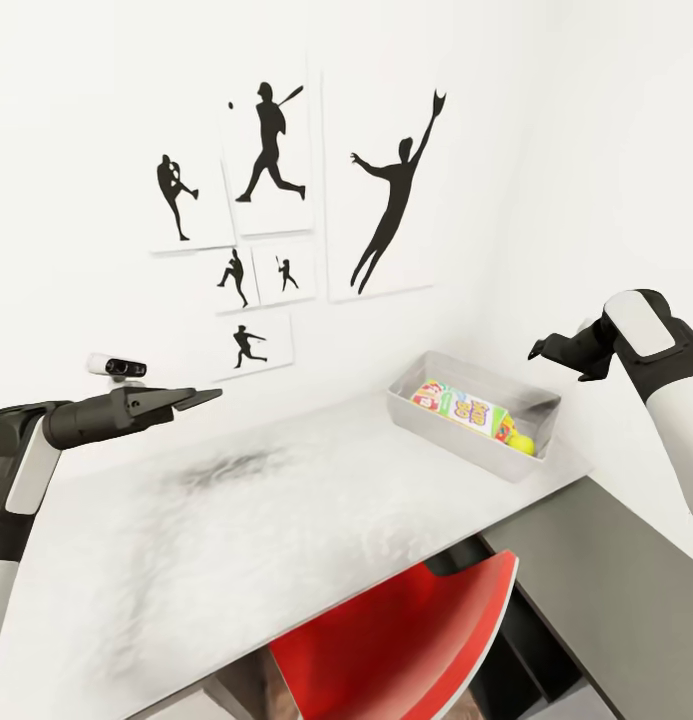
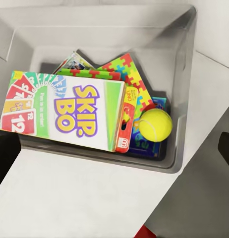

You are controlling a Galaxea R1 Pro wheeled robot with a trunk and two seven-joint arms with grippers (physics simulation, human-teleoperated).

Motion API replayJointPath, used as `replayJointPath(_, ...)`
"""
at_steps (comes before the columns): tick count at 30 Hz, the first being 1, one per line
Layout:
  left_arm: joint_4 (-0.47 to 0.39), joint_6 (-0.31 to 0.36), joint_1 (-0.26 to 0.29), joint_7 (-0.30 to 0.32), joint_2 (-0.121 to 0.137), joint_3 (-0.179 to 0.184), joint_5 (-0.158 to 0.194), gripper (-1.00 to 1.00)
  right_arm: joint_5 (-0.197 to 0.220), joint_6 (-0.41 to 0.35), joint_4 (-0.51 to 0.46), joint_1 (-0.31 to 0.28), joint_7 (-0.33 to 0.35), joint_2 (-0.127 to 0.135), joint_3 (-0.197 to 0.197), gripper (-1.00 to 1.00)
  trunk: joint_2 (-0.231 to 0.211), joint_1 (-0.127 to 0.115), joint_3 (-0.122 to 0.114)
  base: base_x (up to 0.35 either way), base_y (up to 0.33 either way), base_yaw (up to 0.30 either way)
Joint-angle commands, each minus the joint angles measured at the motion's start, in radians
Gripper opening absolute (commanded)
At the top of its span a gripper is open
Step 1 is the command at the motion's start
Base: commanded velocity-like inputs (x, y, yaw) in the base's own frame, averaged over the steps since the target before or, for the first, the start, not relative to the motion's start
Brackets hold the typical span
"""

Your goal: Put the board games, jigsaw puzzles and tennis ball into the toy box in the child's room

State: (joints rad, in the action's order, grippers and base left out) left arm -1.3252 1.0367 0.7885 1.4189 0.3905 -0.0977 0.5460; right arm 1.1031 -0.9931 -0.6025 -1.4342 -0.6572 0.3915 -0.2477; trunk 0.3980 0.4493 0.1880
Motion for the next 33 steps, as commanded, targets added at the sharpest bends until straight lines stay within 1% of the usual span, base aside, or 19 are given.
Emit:
replayJointPath(1, 0.000, 0.010, 0.001, 0.002, 0.000, 0.001, 0.004, 1.00, 0.010, -0.001, -0.001, -0.001, -0.009, 0.001, -0.007, 1.00, 0.002, 0.001, 0.000, 0.000, 0.000, 0.000)
replayJointPath(7, 0.000, 0.010, 0.001, 0.002, 0.000, 0.003, 0.013, 1.00, 0.011, -0.001, -0.001, -0.001, -0.009, 0.003, -0.007, 1.00, 0.002, 0.001, -0.009, 0.000, 0.000, 0.000)
replayJointPath(25, 0.000, 0.010, 0.001, 0.002, -0.001, 0.005, 0.015, 1.00, 0.012, -0.001, -0.001, -0.002, -0.009, 0.003, -0.006, 1.00, 0.002, 0.001, -0.039, -0.002, 0.000, 0.000)
replayJointPath(33, 0.000, 0.010, 0.000, 0.002, 0.000, 0.004, 0.019, 1.00, 0.012, -0.002, -0.001, -0.001, -0.009, 0.003, -0.007, 1.00, 0.002, 0.001, -0.052, -0.174, 0.000, 0.000)
